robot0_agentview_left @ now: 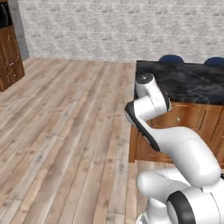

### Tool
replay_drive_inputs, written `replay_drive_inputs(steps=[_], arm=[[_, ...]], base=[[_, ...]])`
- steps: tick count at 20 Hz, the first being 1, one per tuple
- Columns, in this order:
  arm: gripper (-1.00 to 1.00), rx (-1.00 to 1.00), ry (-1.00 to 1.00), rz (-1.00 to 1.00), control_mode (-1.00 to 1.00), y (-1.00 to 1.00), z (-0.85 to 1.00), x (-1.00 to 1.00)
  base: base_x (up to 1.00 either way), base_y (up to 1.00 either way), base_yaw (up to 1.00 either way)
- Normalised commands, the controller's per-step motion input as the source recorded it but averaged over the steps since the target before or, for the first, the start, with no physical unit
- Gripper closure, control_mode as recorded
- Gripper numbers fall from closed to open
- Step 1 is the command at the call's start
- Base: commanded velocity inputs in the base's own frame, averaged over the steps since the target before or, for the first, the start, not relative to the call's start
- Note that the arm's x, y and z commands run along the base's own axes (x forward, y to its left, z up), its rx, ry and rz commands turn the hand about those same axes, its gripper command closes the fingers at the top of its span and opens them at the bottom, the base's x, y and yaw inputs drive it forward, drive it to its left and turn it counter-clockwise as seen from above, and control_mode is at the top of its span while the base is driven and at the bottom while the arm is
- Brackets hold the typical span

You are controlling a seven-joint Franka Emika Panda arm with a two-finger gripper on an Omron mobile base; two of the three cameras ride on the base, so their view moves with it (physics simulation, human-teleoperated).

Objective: Take the fork and place it on the left side of the plate. Then take the spoon and place it on the right side of the plate. Make sure they're directly next to the plate.

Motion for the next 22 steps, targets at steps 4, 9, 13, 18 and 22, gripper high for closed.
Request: replay_drive_inputs(steps=[4,9,13,18,22], arm=[[1.0,0.0,0.0,0.0,1.0,0.0,0.0,0.0],[1.0,0.0,0.0,0.0,1.0,0.0,0.0,0.0],[1.0,0.0,0.0,0.0,1.0,0.0,0.0,0.0],[1.0,0.0,0.0,0.0,1.0,0.0,0.0,0.0],[1.0,0.0,0.0,0.0,1.0,0.0,0.0,0.0]], base=[[0.0,-1.0,-0.16],[0.03,-1.0,-0.16],[0.09,-0.96,-0.17],[0.17,-0.94,-0.16],[0.23,-0.98,-0.14]])
